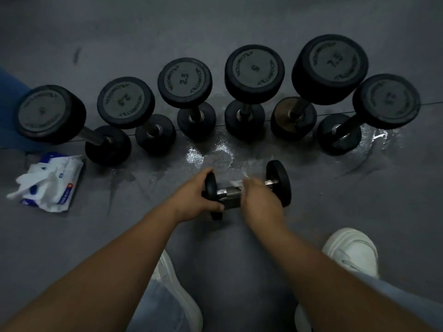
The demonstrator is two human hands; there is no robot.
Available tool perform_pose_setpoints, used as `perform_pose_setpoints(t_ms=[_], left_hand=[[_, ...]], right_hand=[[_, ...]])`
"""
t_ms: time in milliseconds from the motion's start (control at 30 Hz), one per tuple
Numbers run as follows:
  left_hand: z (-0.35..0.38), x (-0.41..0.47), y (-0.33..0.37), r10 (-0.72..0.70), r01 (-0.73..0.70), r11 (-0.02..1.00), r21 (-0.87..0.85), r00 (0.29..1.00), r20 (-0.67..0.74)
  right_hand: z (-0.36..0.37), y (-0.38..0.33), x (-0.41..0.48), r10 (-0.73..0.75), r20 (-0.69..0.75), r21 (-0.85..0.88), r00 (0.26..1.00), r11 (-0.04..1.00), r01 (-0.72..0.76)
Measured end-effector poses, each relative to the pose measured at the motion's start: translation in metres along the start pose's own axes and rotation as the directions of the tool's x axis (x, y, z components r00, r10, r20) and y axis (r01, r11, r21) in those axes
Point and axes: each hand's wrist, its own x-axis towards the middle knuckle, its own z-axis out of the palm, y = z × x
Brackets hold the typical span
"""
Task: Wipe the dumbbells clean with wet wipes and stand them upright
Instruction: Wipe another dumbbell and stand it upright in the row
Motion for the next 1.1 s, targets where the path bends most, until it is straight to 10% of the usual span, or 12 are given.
perform_pose_setpoints(t_ms=[100, 233, 333, 667, 833, 1100], left_hand=[[-0.004, 0.000, -0.002, 0.080, -0.087, 0.994, -0.072, 0.991, -0.103], [0.001, 0.002, 0.001, 0.115, -0.103, 0.988, 0.117, 0.988, -0.105], [0.018, 0.000, 0.003, 0.066, -0.050, 0.969, 0.240, 0.996, -0.059], [0.018, 0.014, 0.003, 0.034, 0.023, 0.927, 0.375, 0.989, -0.143], [0.016, 0.011, 0.010, 0.046, 0.004, 0.947, 0.321, 0.988, -0.149], [0.009, 0.012, 0.028, -0.064, 0.097, 0.972, 0.213, 0.985, -0.160]], right_hand=[[0.009, -0.009, -0.023, -0.169, -0.022, 0.093, 0.985, 0.981, 0.170], [0.007, 0.010, -0.005, 0.009, -0.245, 0.141, 0.970, 0.990, 0.027], [0.004, 0.001, -0.004, -0.177, -0.067, 0.126, 0.982, 0.975, 0.184], [0.003, 0.010, 0.006, 0.079, -0.047, 0.265, 0.996, 0.962, -0.064], [0.021, -0.002, 0.005, -0.110, 0.023, 0.094, 0.994, 0.990, 0.108], [0.002, 0.015, 0.038, 0.061, -0.028, -0.046, 0.998, 0.997, -0.063]])
